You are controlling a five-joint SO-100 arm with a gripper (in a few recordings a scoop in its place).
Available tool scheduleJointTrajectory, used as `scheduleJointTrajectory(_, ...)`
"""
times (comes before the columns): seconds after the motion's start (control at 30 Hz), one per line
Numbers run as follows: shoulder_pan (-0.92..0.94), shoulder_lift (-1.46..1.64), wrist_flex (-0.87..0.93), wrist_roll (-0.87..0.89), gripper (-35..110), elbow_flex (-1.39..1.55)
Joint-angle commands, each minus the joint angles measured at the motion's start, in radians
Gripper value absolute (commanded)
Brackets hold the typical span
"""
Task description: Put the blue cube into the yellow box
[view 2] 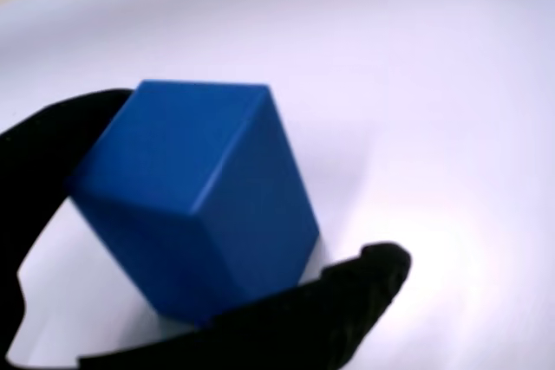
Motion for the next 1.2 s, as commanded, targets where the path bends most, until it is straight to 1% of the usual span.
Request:
scheduleJointTrajectory(0.0, -0.002, 0.049, -0.018, -0.014, 52, -0.137)
scheduleJointTrajectory(0.3, -0.04, 0.031, -0.021, -0.003, 50, -0.141)
scheduleJointTrajectory(0.7, -0.043, 0.003, -0.026, -0.028, 47, -0.126)
scheduleJointTrajectory(0.87, -0.035, -0.006, -0.021, -0.052, 40, -0.126)
scheduleJointTrajectory(1.17, -0.026, -0.021, -0.025, -0.084, 34, -0.141)
